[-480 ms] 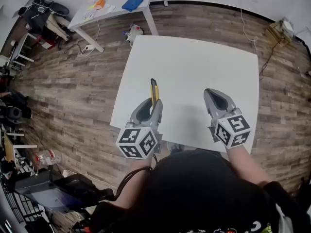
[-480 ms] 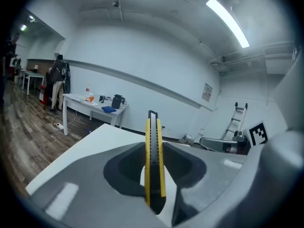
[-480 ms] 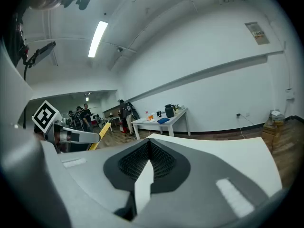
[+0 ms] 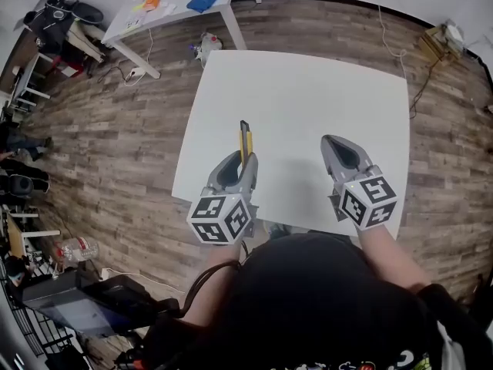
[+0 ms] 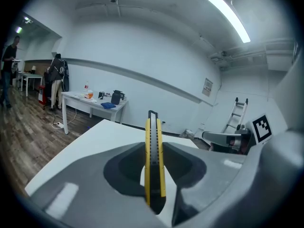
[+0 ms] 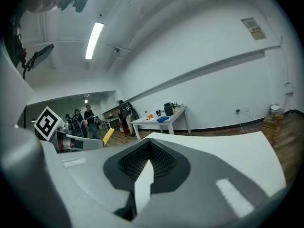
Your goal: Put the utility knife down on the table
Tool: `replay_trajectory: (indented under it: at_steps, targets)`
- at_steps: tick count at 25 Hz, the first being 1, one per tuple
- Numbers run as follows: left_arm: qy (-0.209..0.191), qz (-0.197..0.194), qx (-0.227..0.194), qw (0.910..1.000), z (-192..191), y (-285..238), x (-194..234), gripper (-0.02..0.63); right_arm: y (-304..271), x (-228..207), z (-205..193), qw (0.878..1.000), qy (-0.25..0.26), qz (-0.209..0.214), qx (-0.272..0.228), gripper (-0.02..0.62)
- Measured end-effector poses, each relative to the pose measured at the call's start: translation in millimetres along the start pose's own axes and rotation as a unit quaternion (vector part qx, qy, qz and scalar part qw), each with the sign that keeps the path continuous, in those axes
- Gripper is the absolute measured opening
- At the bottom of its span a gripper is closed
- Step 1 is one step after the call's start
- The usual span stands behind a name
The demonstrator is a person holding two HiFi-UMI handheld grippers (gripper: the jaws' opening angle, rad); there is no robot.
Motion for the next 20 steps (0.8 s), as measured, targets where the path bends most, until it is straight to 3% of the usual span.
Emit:
replay_trajectory:
  at_steps: [8, 20]
  targets:
    - [-0.043, -0.014, 0.069, 0.9966, -39, -43, -12, 0.117, 8, -14, -3, 1.0, -0.004, -0.008, 0.007, 0.026]
    - [-0.097, -0.023, 0.192, 0.9763, -113, -89, -20, 0.117, 28, -40, -5, 0.999, -0.011, -0.038, 0.014, 0.026]
Point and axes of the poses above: the fingertips, and each gripper's own axes: y backward along the fingers, x to its left, z out of its top, the point moved 10 cm from there along y, backward along the fingers, and after that the axes turned 8 degrees about -x, right-handed, at the moved point
